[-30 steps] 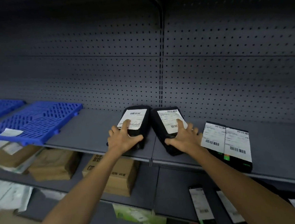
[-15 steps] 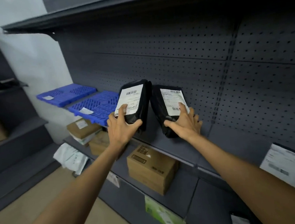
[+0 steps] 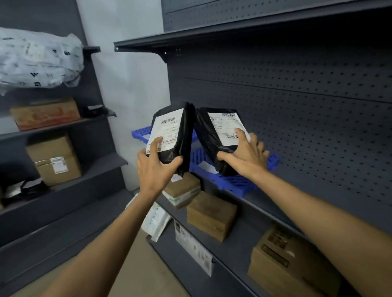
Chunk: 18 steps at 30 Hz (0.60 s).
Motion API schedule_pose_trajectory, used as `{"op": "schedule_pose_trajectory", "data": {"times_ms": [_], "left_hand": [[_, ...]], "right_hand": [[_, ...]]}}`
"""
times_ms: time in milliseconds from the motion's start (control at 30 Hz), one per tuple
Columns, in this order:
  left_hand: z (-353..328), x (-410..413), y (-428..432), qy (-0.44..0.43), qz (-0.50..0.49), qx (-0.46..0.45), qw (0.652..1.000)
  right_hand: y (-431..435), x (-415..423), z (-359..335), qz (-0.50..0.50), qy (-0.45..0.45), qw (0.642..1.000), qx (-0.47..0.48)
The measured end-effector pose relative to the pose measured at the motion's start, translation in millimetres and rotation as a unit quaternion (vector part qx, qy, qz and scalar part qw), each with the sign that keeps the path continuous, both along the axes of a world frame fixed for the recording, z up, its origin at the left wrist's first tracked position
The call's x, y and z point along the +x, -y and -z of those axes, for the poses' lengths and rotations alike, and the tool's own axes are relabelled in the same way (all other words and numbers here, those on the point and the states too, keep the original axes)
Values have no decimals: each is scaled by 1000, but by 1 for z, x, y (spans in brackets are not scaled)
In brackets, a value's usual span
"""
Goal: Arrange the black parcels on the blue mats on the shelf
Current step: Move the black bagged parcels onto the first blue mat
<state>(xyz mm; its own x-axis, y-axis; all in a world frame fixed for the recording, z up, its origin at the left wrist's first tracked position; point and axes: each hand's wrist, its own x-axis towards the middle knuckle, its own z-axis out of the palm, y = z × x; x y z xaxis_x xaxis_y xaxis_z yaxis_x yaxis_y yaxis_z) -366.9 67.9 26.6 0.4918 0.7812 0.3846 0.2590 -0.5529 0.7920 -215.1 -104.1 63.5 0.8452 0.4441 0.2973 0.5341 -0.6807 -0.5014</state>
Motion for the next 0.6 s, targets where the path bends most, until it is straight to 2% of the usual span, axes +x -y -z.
{"op": "schedule_pose_trajectory", "data": {"times_ms": [300, 600], "left_hand": [[-8, 11, -176, -29, -12, 21, 999], [-5, 106, -312, -89, 19, 53, 994]], "right_hand": [[-169, 18, 7, 8, -17, 1000, -4], [-288, 115, 30, 36, -31, 999, 6]]}}
